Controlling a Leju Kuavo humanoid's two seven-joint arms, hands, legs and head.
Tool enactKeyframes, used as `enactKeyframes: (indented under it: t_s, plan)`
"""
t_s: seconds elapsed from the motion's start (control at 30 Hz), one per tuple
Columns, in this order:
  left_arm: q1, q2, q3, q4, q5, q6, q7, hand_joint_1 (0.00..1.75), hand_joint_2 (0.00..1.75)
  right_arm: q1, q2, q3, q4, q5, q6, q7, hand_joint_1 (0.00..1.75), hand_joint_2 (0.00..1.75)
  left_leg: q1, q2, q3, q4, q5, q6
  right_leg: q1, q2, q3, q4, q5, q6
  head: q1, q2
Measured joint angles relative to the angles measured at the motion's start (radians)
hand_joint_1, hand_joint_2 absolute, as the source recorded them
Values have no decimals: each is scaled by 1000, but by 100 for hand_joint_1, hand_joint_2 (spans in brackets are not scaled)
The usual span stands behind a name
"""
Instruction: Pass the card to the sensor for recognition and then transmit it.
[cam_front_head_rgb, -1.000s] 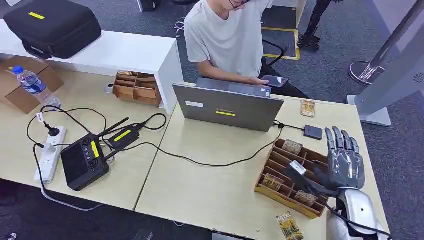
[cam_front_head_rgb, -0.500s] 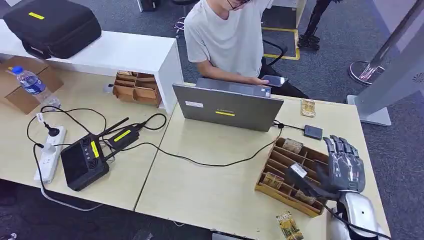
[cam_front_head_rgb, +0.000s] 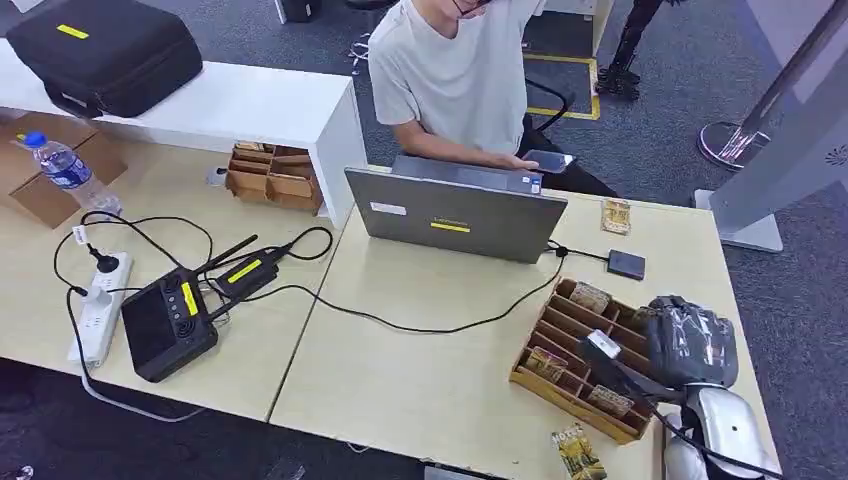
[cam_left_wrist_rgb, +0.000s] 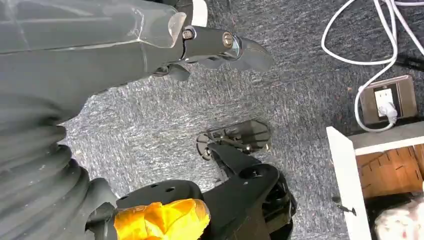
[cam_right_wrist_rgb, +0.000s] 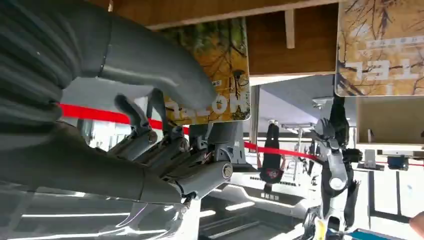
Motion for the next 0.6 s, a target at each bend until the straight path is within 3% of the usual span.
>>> enactKeyframes:
  t_s: [0.4, 0.6]
  plan:
    - [0, 0, 0, 0, -4, 2, -2, 0, 175, 0, 0, -2, 0, 0, 7, -9, 175, 175, 0, 0, 0, 0, 0, 0, 0, 0, 0, 0, 0, 0, 0, 0]
    - [0, -1, 0, 0, -10, 37, -14, 0, 175, 0, 0, -2, 0, 0, 8, -9, 175, 175, 0, 0, 0, 0, 0, 0, 0, 0, 0, 0, 0, 0, 0, 0]
